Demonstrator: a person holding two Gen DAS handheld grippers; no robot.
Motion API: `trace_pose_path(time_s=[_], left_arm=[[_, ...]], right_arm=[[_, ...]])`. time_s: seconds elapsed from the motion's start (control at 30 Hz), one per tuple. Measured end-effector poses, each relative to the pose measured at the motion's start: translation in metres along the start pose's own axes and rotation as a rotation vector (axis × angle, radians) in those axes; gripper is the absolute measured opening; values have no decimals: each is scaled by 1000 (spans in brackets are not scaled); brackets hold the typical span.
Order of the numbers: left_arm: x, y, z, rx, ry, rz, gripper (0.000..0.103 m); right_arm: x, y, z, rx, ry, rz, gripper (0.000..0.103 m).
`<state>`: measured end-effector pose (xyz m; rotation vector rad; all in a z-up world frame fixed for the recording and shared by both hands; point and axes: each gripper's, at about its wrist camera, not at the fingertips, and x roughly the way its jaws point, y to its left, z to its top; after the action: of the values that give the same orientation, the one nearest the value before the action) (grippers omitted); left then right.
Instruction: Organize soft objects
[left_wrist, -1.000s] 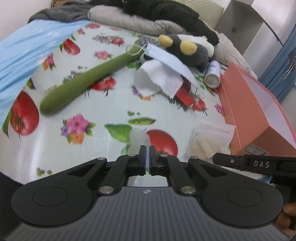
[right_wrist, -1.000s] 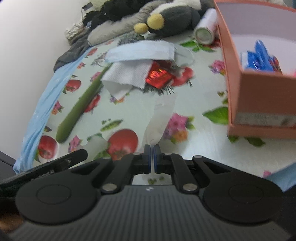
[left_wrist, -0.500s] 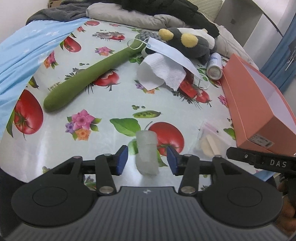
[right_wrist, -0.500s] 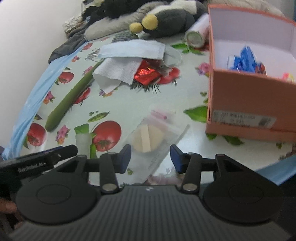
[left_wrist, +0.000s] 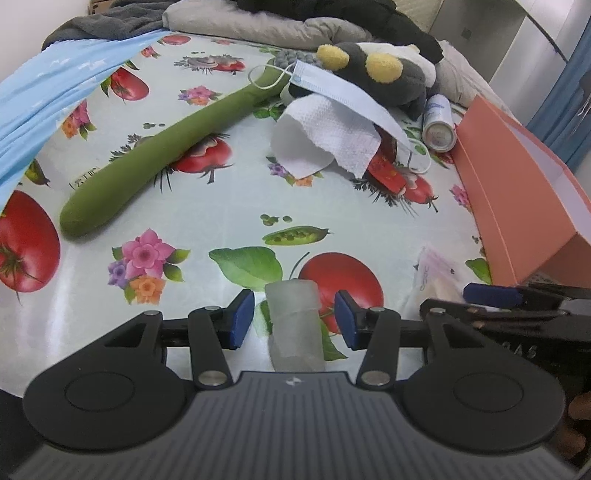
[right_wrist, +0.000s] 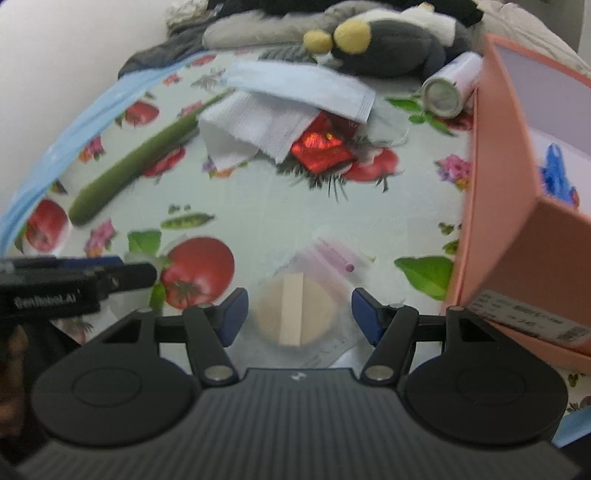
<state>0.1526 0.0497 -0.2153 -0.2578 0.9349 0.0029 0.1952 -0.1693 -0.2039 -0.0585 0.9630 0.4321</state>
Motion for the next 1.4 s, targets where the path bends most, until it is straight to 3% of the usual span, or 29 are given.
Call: trace_pose_path(time_s=[0.17,0.3,0.4,0.43,0.5,0.57,0.67,0.97,1.4], left_arm=[[7,-2,-3,3,2,8,50],[9,-5,-3,7,-7,26,36],[9,-4,-3,2,-12,20,31],[8,-4,-4,1,-14,20,30],[6,-3,-4,-3,-20,17,27],[4,-4,-5,-3,-26,18,26],[-1,-4,-5,-11,-38,12,24],[-30,-11,2,-25,-85,-25,23],[-100,-54,32,19,-200,-119,23]], right_arm=[[7,5,-7,-57,14,-3,76],[10,14,-12,-124,33,-6,76],[12,17,-13,-147,35,-20,63],[11,17,-13,-145,33,-26,54],[9,16,-12,-143,27,-33,50],[7,14,-11,-135,27,-31,34],[4,14,-10,-124,17,-37,24],[-22,16,-5,-89,-41,-54,22],[-106,25,15,-50,-204,-54,22]])
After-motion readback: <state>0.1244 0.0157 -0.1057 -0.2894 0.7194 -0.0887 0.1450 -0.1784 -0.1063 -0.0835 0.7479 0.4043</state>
